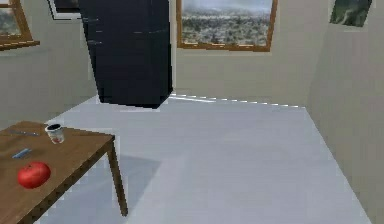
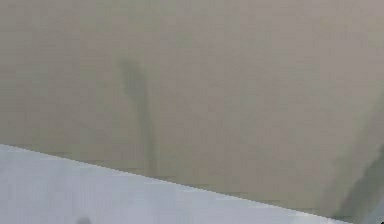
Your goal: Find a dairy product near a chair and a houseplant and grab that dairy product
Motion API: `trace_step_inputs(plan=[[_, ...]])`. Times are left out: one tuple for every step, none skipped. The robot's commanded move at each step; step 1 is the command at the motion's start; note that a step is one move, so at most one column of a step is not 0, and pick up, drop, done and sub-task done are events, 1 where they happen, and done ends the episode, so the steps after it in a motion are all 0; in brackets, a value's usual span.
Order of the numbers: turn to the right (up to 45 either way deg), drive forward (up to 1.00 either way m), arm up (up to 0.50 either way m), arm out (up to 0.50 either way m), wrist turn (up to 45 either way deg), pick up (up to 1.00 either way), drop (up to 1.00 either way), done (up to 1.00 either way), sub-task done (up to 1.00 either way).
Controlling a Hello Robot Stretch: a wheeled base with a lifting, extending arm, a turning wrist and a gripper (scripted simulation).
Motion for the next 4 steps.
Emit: trace_step_inputs(plan=[[45.0, 0.00, 0.00, 0.00, 0.0, 0.00, 0.00, 0.00, 0.00], [45.0, 0.00, 0.00, 0.00, 0.0, 0.00, 0.00, 0.00, 0.00], [12.0, 0.00, 0.00, 0.00, 0.0, 0.00, 0.00, 0.00, 0.00], [0.0, 0.10, 0.00, 0.00, 0.0, 0.00, 0.00, 0.00, 0.00]])
